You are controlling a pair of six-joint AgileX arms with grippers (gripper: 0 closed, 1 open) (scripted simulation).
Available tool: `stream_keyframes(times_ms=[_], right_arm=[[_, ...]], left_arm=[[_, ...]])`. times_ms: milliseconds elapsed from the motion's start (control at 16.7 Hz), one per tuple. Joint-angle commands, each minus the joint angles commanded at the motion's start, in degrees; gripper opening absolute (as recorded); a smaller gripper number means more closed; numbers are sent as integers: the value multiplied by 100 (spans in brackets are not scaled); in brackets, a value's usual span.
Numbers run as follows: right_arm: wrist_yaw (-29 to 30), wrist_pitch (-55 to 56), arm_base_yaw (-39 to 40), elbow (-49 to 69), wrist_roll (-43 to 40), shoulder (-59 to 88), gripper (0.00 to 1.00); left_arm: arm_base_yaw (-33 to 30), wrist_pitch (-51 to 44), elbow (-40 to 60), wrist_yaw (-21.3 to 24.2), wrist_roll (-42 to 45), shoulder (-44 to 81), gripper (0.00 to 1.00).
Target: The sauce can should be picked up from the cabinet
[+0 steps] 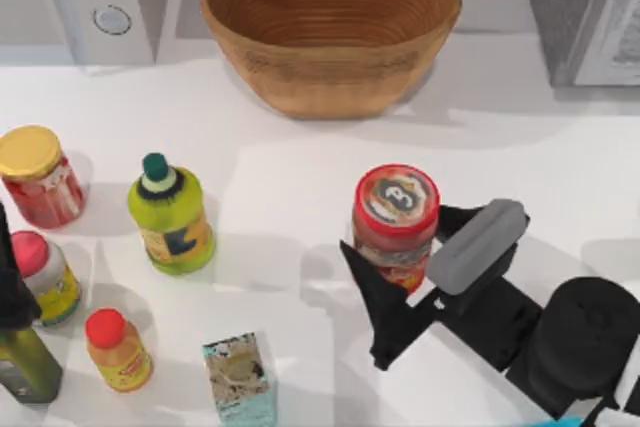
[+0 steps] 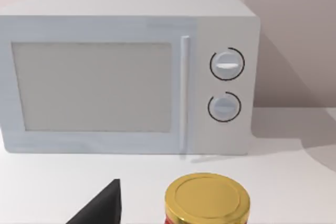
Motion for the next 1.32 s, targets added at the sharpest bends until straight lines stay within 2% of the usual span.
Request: stream_keyframes(times_ms=[300,720,1020,1320], right_arm=[[-3,-39,-24,73,4,86,0],[0,-321,-15,1394,-8,1058,0],[-1,-351,-16,1489,-10,1138,0],[-1,-351,-16,1489,-10,1138,38]], left_arm=[[0,0,0,0,0,0,100],[0,0,0,0,0,0,100],[0,0,0,0,0,0,100],[0,0,0,0,0,0,100]])
